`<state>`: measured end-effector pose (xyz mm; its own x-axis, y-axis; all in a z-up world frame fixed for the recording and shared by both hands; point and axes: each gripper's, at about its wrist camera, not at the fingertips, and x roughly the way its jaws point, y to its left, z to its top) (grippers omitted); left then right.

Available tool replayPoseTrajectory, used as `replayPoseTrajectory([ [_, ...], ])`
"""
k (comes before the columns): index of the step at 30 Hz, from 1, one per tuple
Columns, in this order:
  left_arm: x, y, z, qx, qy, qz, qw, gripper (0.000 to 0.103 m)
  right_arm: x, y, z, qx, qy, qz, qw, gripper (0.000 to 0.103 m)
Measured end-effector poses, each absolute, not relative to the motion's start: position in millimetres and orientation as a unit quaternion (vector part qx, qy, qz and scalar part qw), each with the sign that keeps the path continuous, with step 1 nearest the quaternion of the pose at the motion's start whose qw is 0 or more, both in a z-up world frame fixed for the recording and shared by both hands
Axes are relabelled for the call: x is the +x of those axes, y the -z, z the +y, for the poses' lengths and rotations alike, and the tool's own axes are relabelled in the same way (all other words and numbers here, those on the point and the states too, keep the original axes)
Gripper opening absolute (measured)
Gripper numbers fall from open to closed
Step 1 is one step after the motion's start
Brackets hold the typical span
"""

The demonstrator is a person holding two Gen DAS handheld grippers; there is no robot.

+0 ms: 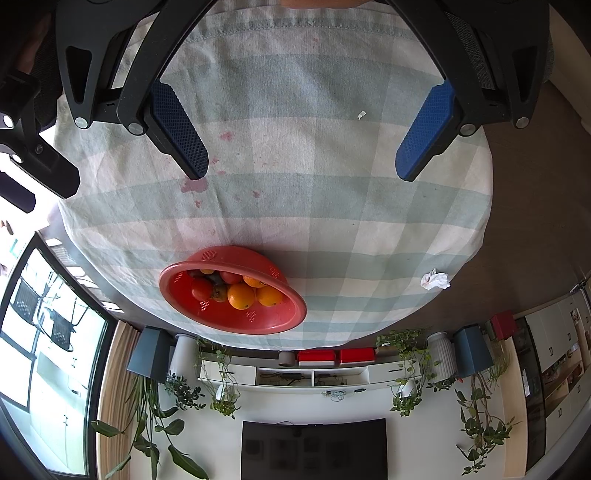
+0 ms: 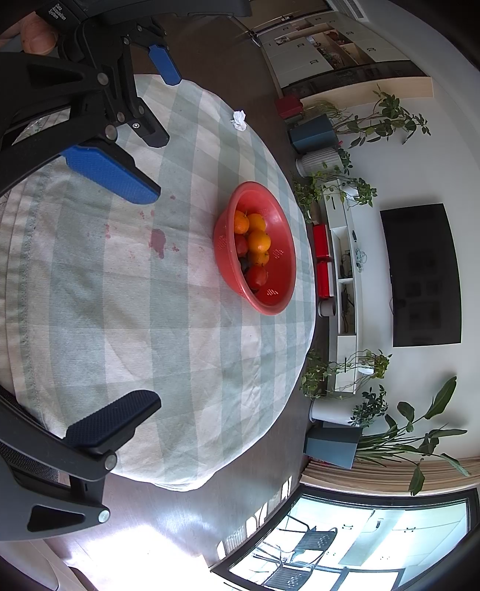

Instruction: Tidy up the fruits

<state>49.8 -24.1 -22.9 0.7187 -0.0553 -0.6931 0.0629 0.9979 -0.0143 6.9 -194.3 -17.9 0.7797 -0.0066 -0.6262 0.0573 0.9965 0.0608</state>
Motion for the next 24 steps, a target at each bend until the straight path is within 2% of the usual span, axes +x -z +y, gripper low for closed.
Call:
replayPoseTrajectory([
  [24,50.4,23.5,-25.0,0.005,0.032,0.374,0.927,0.103,6.9,16.1,-194.3,0.038,0.016,0.332,0.942,0.103],
])
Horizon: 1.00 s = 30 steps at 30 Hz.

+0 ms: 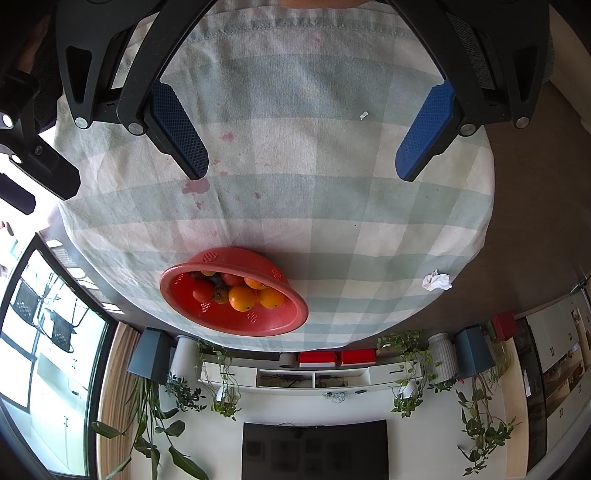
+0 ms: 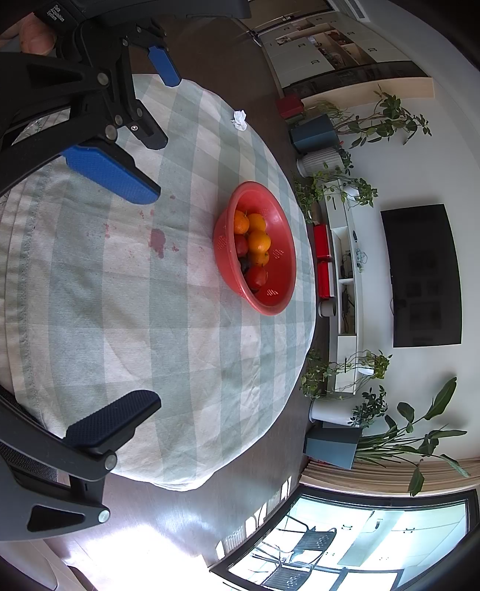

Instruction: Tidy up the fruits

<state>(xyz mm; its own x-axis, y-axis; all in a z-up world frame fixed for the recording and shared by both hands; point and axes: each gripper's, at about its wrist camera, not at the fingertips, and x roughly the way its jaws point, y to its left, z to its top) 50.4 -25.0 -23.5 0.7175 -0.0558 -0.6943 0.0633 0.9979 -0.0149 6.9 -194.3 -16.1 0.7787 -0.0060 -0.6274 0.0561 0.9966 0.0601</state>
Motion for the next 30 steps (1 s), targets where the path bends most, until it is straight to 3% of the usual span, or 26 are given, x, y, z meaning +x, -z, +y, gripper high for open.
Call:
replayPoseTrajectory([
  [30,49.4,26.4,-24.9,0.005,0.032,0.377,0.926,0.103,7.2,14.8,-194.6,0.038,0.017,0.333,0.942,0.103],
])
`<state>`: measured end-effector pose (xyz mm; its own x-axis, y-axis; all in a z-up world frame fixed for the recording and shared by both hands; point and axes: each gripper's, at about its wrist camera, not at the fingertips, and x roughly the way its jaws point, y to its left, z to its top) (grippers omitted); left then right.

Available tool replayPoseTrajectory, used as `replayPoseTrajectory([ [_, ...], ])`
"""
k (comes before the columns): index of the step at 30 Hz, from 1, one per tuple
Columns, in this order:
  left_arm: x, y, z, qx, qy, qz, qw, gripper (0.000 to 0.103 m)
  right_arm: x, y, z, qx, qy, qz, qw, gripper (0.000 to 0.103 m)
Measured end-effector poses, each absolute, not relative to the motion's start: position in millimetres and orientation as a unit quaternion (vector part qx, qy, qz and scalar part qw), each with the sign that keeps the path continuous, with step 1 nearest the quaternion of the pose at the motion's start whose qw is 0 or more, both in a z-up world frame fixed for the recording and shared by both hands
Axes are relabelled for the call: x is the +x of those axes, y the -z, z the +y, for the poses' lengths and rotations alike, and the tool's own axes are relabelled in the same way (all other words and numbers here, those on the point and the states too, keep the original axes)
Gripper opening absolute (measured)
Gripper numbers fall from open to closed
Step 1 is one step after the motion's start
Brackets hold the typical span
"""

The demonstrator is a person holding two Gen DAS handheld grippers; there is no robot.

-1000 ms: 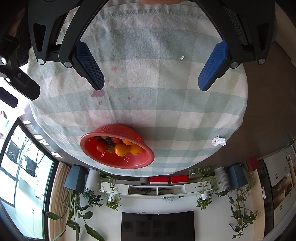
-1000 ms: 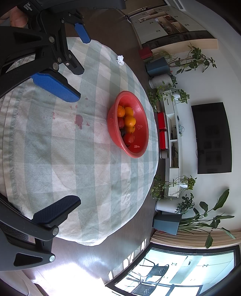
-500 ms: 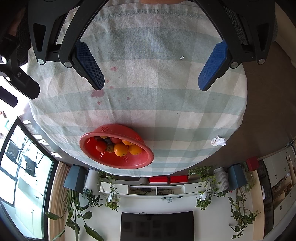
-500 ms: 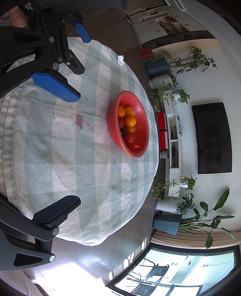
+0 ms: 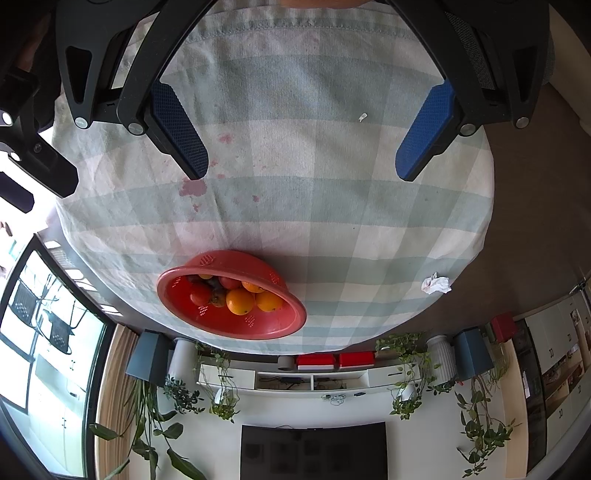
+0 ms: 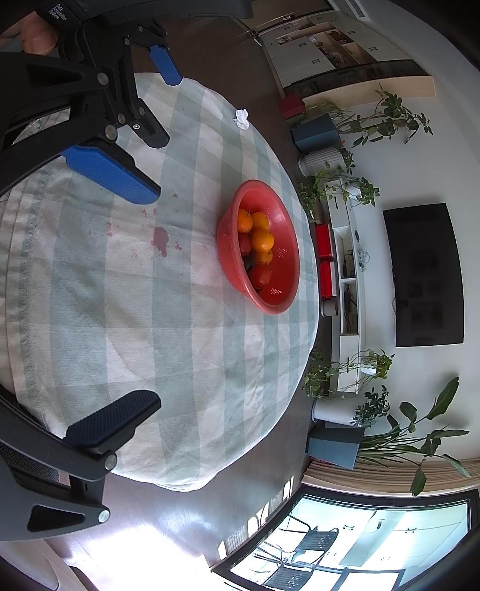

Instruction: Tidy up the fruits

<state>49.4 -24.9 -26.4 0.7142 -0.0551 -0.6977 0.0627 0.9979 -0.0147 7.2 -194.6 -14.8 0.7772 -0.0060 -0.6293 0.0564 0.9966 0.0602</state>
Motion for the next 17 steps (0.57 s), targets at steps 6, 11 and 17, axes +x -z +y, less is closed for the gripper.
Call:
replayPoseTrajectory([
  [6,48.3,29.1,-25.2,0.006,0.031,0.379,0.925,0.103,7.2,14.4,-194.6,0.038,0.017,0.334,0.942,0.103],
  [11,46.4,31.7,-25.0,0.006,0.027,0.374,0.927,0.103,6.1,14.2,-193.1,0.038,0.016,0.335,0.941,0.103],
  [17,46.3,28.8,-24.2,0.009,0.026,0.369,0.929,0.103,5.5,13.7,-192.7,0.039,0.017,0.335,0.941,0.103],
])
